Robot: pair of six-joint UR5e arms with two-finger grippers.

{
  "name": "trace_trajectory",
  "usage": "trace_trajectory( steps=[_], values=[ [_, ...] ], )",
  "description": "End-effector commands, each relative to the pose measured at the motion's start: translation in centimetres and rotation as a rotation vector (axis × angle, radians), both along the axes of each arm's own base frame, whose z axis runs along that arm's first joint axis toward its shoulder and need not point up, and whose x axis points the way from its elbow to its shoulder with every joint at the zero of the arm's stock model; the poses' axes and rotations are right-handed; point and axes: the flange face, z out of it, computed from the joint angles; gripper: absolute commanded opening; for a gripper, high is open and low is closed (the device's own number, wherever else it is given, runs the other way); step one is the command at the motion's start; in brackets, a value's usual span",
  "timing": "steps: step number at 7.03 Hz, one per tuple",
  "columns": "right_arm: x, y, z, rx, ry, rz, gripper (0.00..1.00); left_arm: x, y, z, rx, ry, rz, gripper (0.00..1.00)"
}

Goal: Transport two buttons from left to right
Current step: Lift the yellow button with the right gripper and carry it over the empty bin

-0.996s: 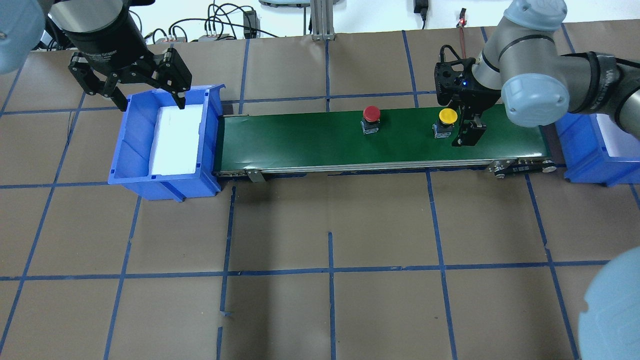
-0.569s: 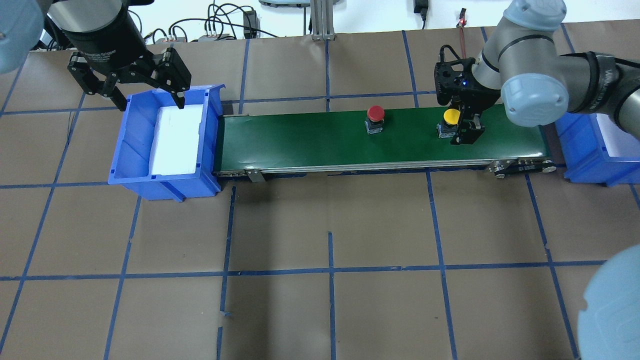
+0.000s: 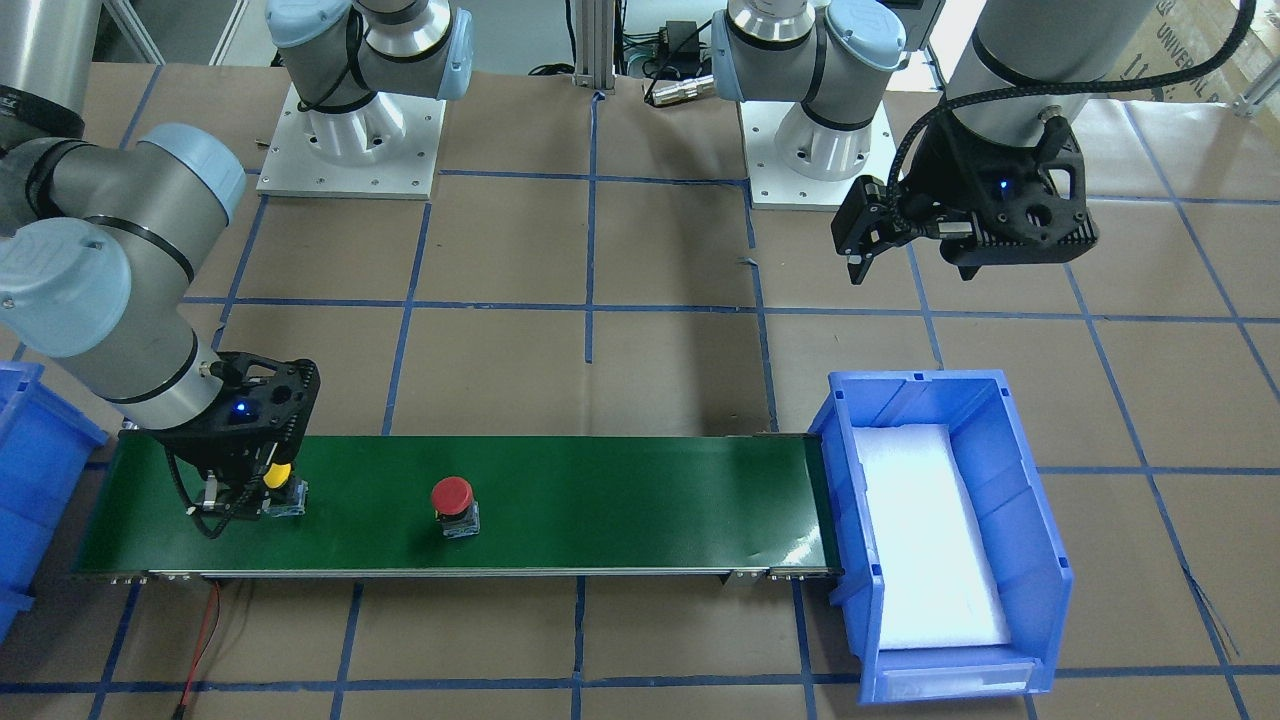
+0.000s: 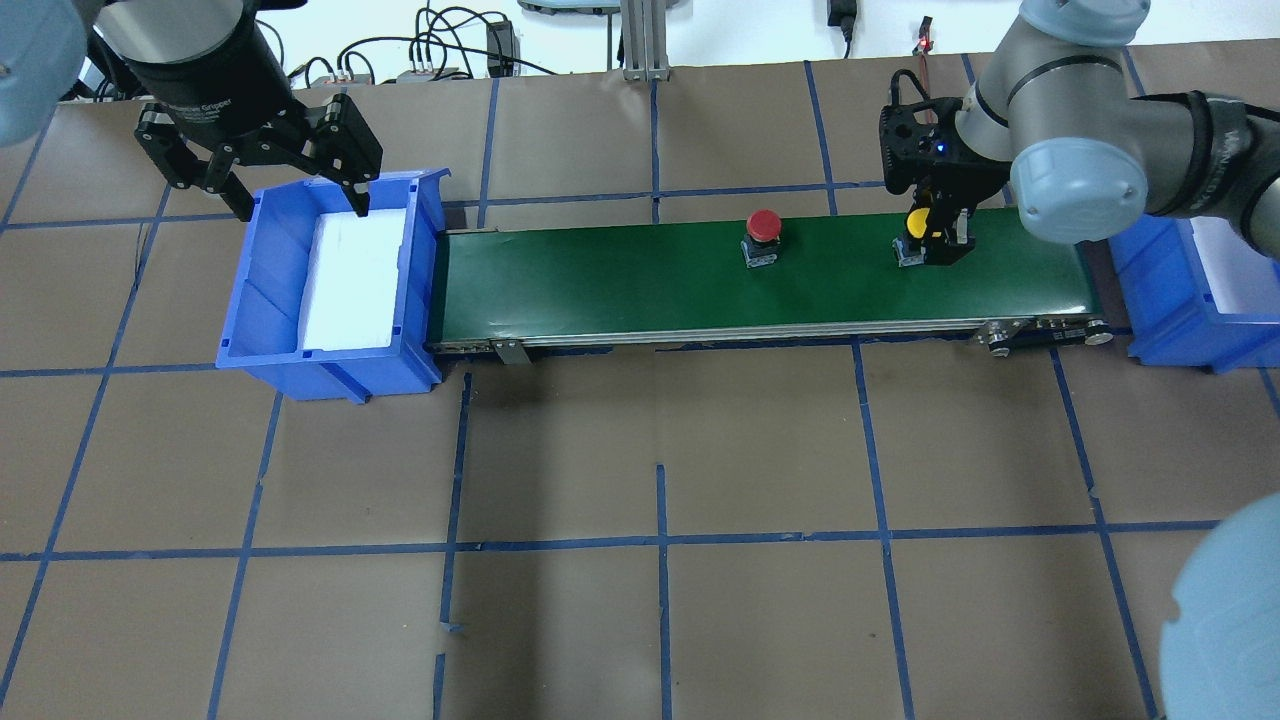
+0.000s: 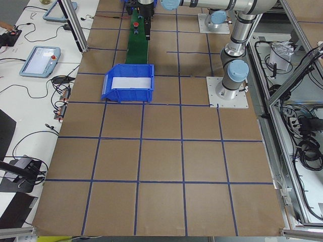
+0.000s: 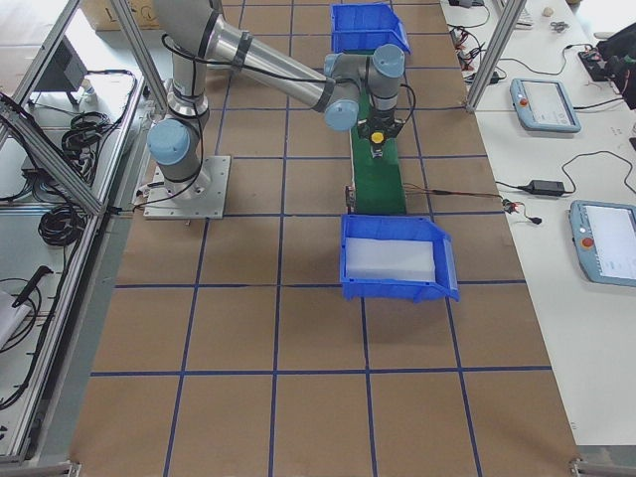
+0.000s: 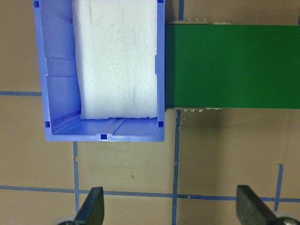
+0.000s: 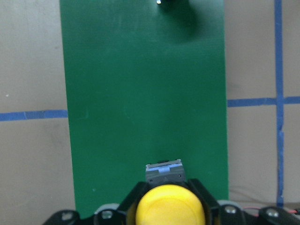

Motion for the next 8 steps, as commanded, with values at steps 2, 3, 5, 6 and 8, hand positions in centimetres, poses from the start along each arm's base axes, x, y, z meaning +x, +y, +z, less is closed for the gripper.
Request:
trace_trajectory(
  steps=[2, 3, 5, 6, 8],
  values=[
    [-12.0, -3.1, 5.7, -0.103, 0.067, -0.11, 0.08, -0.1, 0.0, 0.0, -0.001, 0.0, -0.001, 1.0],
    [-18.0, -3.1, 6.6, -0.129, 0.077, -0.148, 0.08, -0.1, -0.1, -0.2, 0.004, -0.001, -0.001, 1.0],
    [-27.5, -3.2, 7.3, -0.151, 0.093, -0.19, 0.08, -0.2, -0.1, -0.2, 0.005, 0.0, -0.003, 1.0],
    [-30.7, -3.0, 5.7, -0.14, 0.073, -0.202, 0.08, -0.2, -0.1, -0.2, 0.005, 0.002, -0.003, 1.0],
    [-35.5, -2.5, 1.4, -0.101, 0.026, -0.204, 0.08, -0.2, -0.1, -0.3, 0.005, 0.008, -0.001, 1.0]
  ],
)
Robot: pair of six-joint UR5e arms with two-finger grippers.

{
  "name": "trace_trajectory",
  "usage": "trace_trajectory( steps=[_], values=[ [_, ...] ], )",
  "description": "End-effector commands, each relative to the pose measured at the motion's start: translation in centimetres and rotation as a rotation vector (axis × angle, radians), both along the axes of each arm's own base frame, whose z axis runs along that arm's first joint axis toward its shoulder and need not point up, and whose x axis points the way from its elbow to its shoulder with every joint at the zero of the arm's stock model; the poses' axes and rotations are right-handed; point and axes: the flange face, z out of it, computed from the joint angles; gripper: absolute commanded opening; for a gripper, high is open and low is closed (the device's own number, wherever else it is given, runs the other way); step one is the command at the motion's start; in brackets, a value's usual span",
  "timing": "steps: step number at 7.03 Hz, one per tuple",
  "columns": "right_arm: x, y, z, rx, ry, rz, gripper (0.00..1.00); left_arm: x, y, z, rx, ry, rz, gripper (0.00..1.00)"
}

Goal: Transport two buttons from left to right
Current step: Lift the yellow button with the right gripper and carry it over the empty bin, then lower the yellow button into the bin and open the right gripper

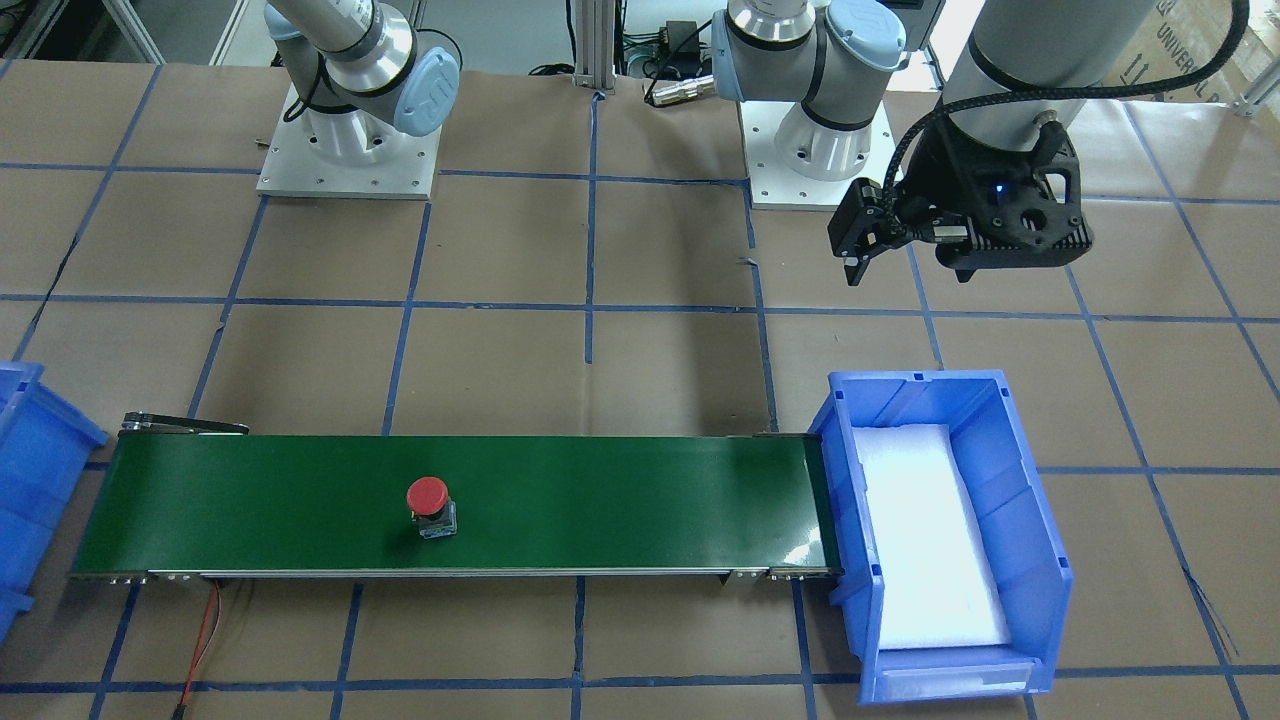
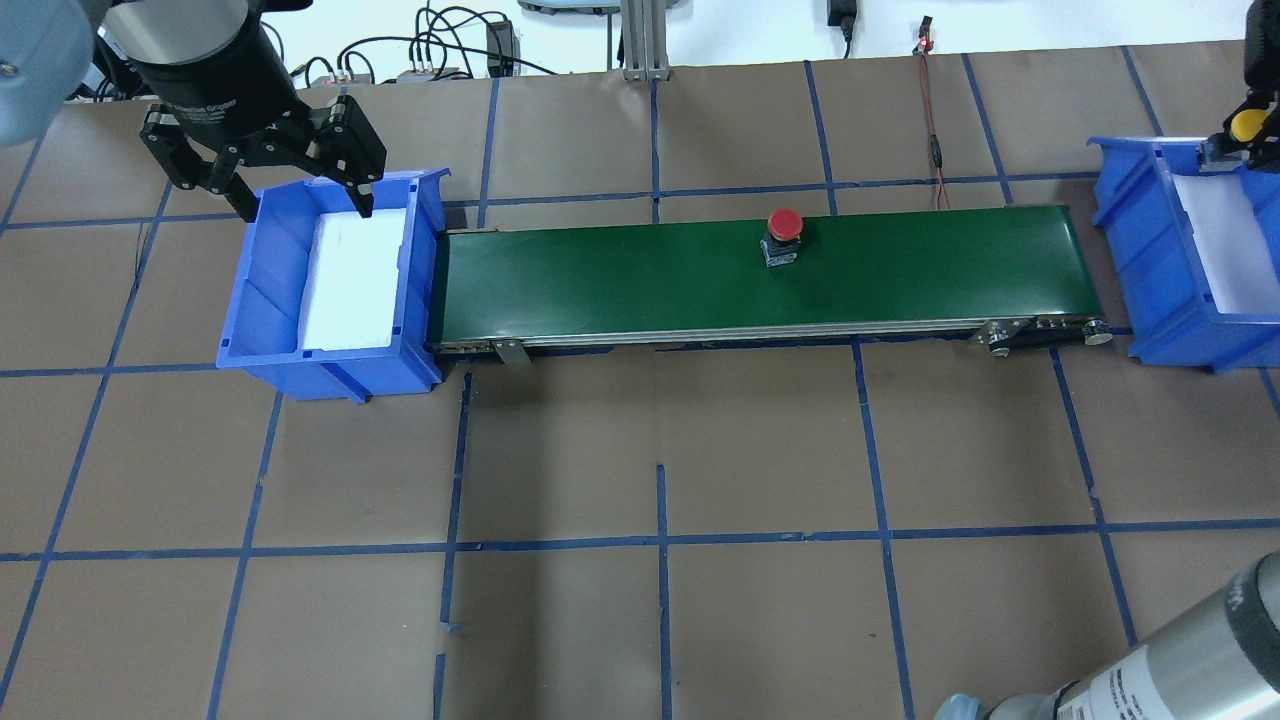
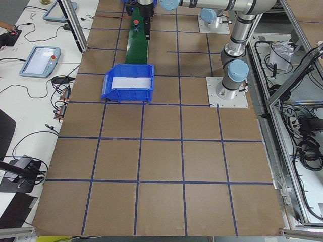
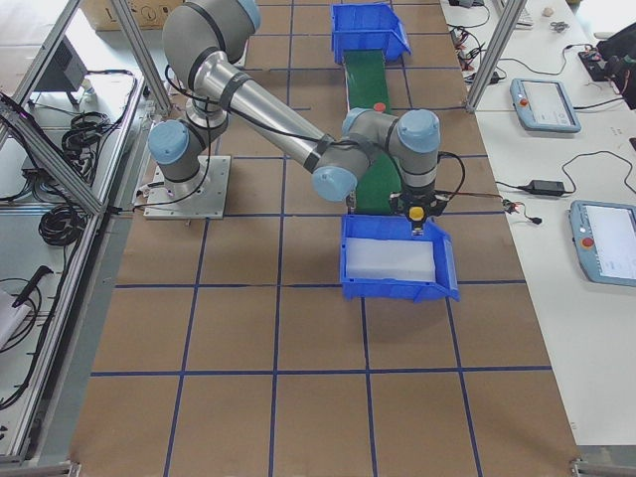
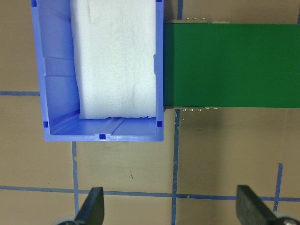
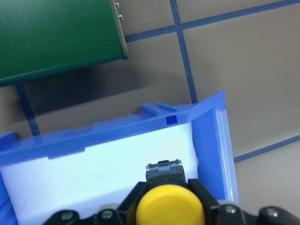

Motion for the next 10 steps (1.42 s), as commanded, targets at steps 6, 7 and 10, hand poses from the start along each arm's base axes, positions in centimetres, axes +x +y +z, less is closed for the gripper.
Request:
trace_trajectory(
  steps=[6, 7, 10],
  values=[
    [-7.1, 2.0, -10.6, 0.165, -0.137, -0.072, 1.0, 0.0, 0.0, 0.1, -0.001, 0.003, 0.0, 1.0],
    [-6.8, 1.9, -9.4, 0.158, -0.119, -0.068, 1.0, 0.0, 0.0, 0.1, -0.002, 0.003, 0.001, 1.0],
    [1.6, 1.0, 0.2, 0.096, 0.008, 0.037, 1.0, 0.0, 0.0, 0.0, 0.0, 0.003, 0.001, 1.0]
  ],
)
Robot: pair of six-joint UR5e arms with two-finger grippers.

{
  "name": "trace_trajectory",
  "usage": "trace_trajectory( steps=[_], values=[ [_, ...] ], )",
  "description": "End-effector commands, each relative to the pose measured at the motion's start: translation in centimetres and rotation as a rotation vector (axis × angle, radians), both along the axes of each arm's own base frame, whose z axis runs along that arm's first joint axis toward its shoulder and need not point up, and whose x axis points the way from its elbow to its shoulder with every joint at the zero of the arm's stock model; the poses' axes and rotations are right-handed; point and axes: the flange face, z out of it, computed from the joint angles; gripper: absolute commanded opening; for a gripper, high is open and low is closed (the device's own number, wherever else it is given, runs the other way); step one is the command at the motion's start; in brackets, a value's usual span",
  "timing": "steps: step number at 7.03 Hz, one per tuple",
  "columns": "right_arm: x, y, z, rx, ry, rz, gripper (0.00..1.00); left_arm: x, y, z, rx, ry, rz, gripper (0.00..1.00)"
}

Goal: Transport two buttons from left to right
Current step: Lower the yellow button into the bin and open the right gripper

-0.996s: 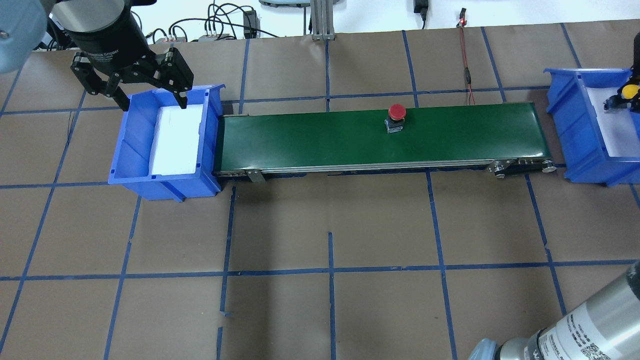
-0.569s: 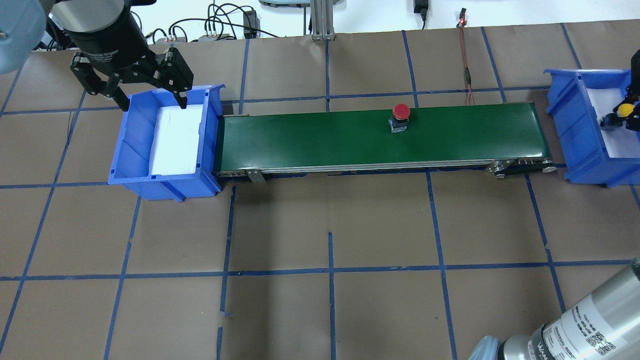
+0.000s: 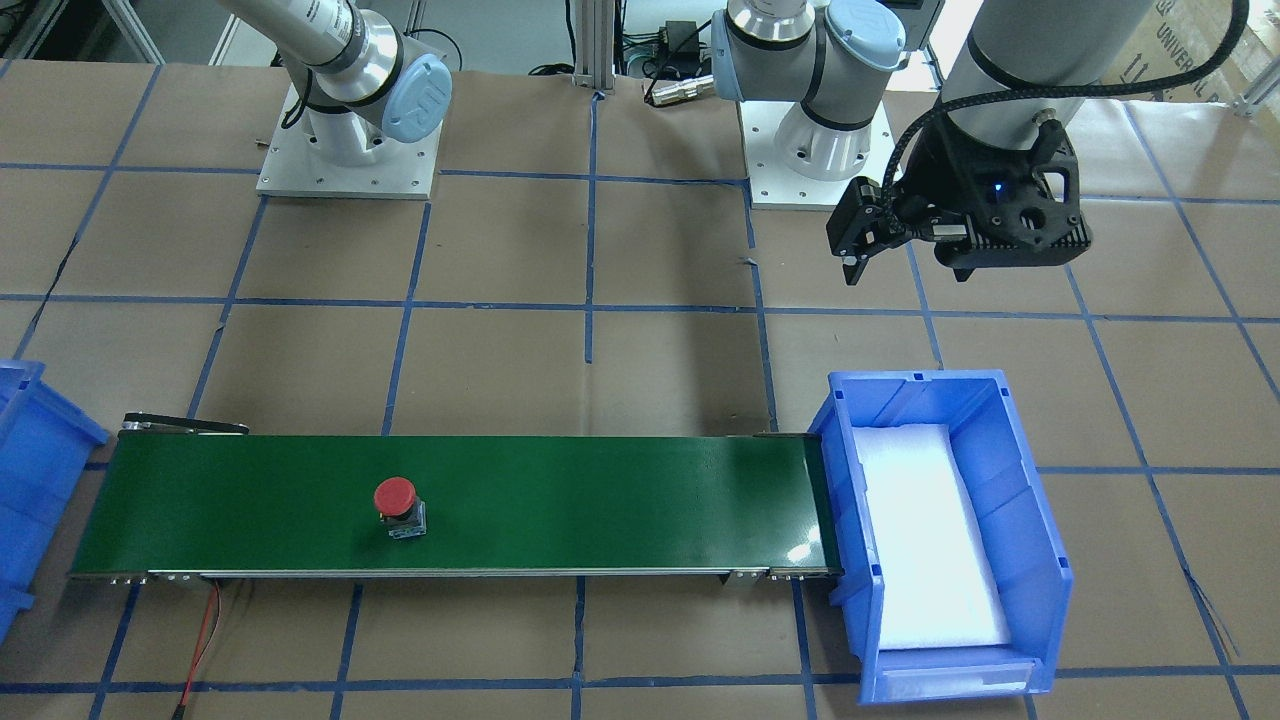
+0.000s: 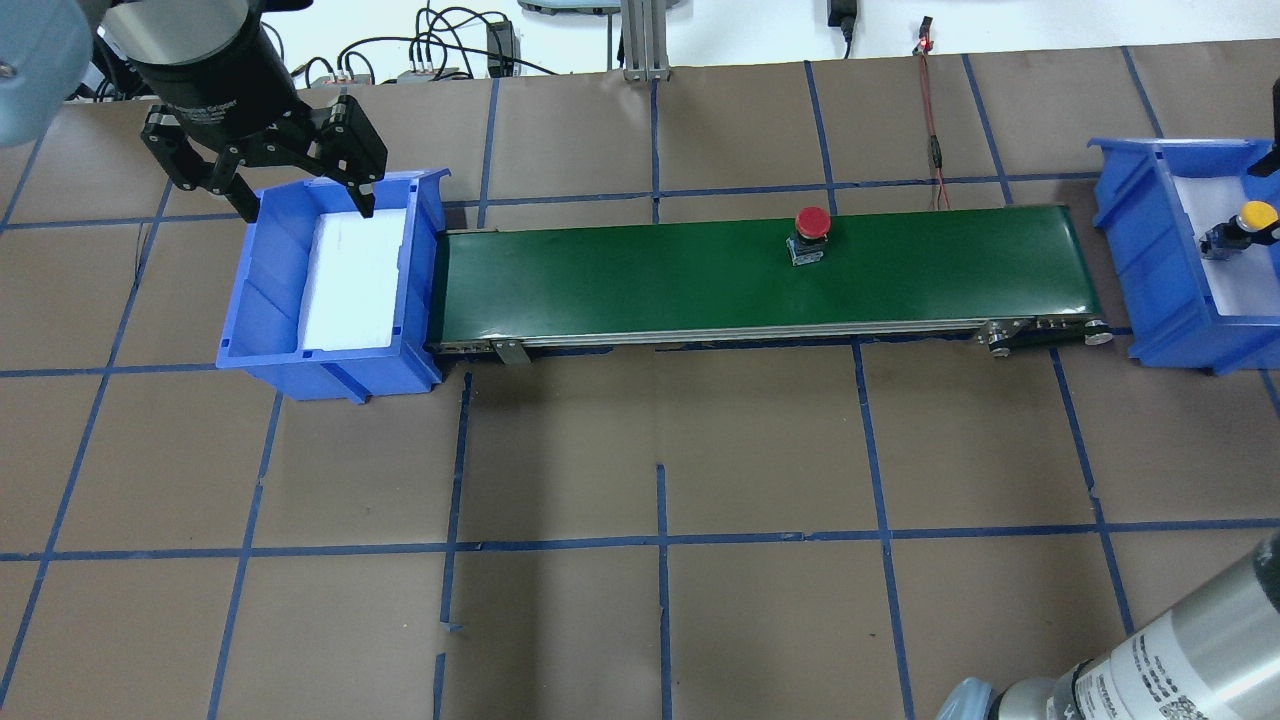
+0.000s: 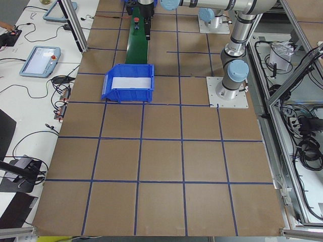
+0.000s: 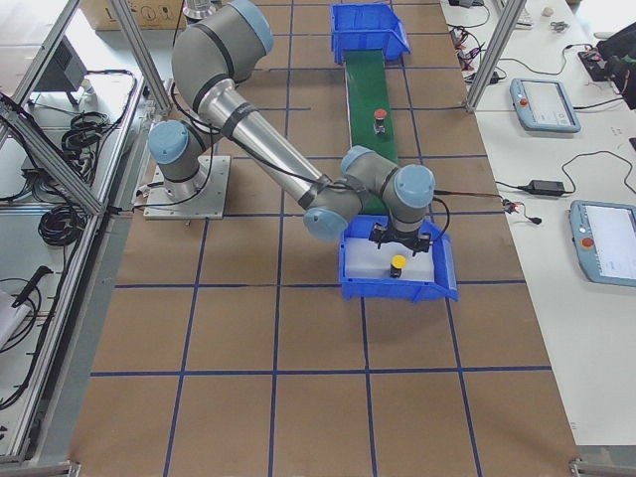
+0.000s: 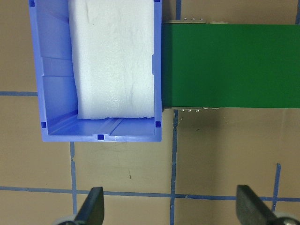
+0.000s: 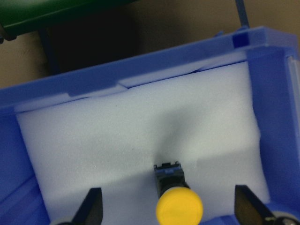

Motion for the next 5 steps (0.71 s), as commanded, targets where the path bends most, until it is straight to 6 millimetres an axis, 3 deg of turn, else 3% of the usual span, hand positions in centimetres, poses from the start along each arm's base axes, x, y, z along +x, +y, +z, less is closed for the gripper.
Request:
trace_trajectory(
  steps=[1, 3, 5],
  values=[
    [8.5, -0.9, 4.8, 0.001, 0.023, 0.111, 1.0, 0.0, 0.0, 0.0, 0.0, 0.0, 0.0, 1.0],
    [18.1, -2.8, 5.0, 0.004, 0.024, 0.235, 1.0, 0.0, 0.0, 0.0, 0.0, -0.003, 0.0, 1.0],
    [22.1, -2.3, 2.0, 0.04, 0.016, 0.294, 1.0, 0.0, 0.1, 0.2, -0.003, -0.005, 0.0, 1.0]
  ],
)
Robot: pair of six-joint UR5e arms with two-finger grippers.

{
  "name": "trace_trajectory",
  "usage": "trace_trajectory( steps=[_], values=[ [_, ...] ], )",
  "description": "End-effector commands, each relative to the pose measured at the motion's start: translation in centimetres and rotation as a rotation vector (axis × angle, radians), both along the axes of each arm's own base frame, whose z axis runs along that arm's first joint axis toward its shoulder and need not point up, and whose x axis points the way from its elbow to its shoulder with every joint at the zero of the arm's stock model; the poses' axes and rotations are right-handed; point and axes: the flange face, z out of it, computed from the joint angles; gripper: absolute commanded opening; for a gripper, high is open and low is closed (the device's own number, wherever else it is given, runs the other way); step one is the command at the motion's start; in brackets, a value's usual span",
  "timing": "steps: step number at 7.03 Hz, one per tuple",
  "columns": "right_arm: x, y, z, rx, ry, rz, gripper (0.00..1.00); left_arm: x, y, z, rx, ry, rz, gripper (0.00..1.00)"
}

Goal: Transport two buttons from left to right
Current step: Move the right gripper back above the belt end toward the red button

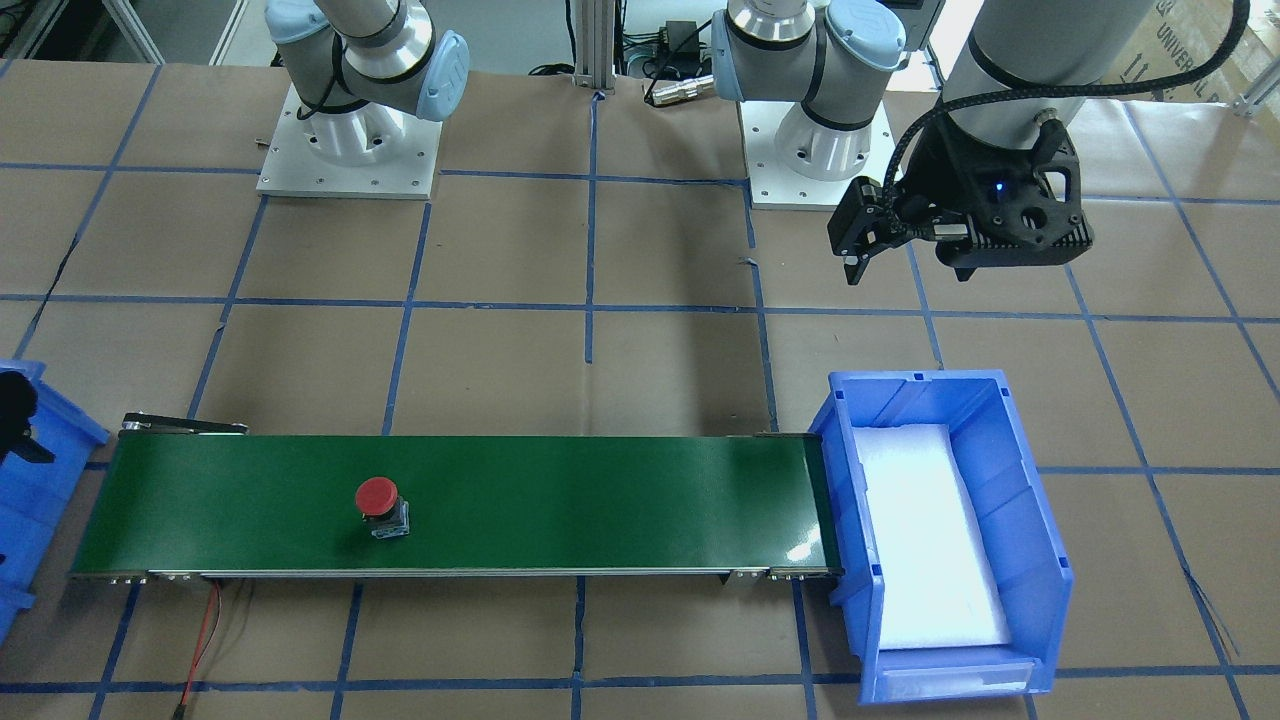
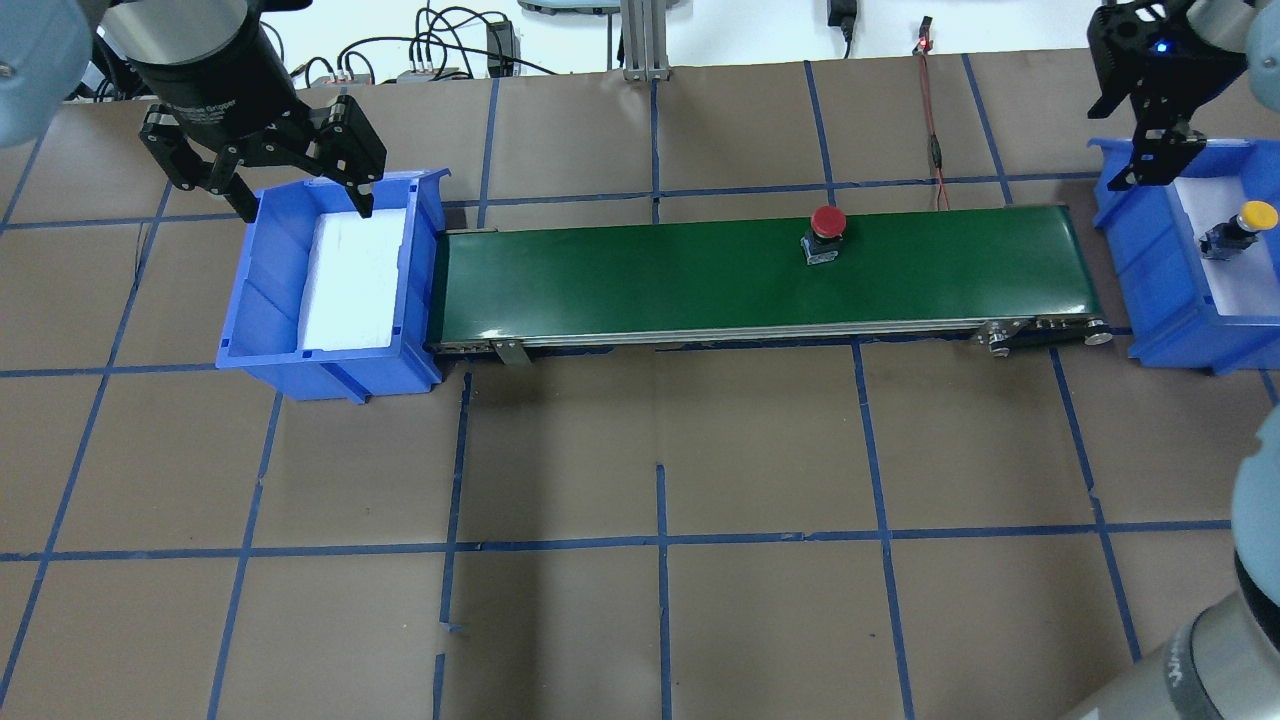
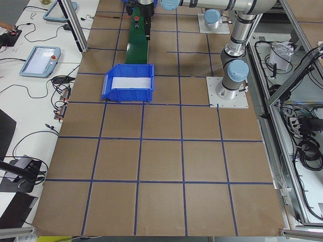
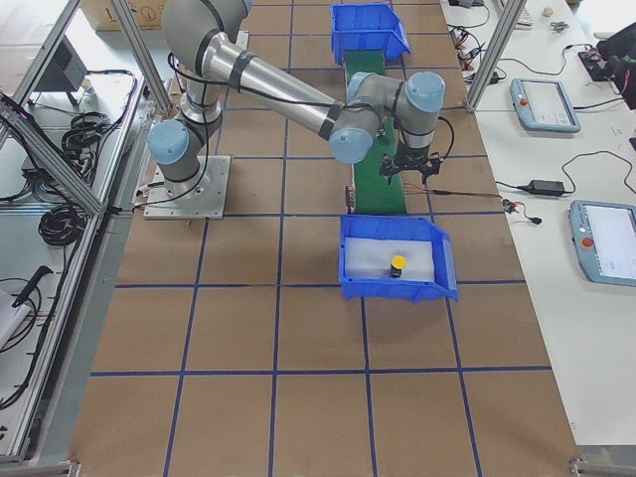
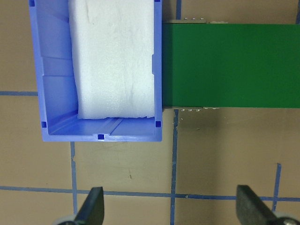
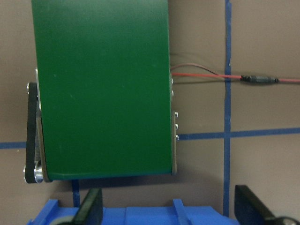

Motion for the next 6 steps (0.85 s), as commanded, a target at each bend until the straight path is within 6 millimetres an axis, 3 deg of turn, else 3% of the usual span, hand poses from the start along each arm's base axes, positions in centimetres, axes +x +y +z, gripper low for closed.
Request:
trace_trajectory(
  steps=[1, 4, 5, 6],
  values=[
    [4.9, 0.9, -3.4, 0.031, -0.004, 0.07, 1.0, 0.0, 0.0, -0.1, 0.002, 0.0, 0.0, 1.0],
    [8.9, 1.8, -3.5, 0.024, 0.001, 0.106, 1.0, 0.0, 0.0, 0.0, 0.001, 0.002, 0.0, 1.0],
    [12.0, 2.1, -3.2, 0.021, 0.003, 0.095, 1.0, 0.0, 0.0, 0.0, 0.001, 0.002, 0.0, 1.0],
    [13.6, 2.2, -3.2, 0.021, 0.003, 0.106, 1.0, 0.0, 0.0, 0.0, 0.001, 0.002, 0.0, 1.0]
  ],
)
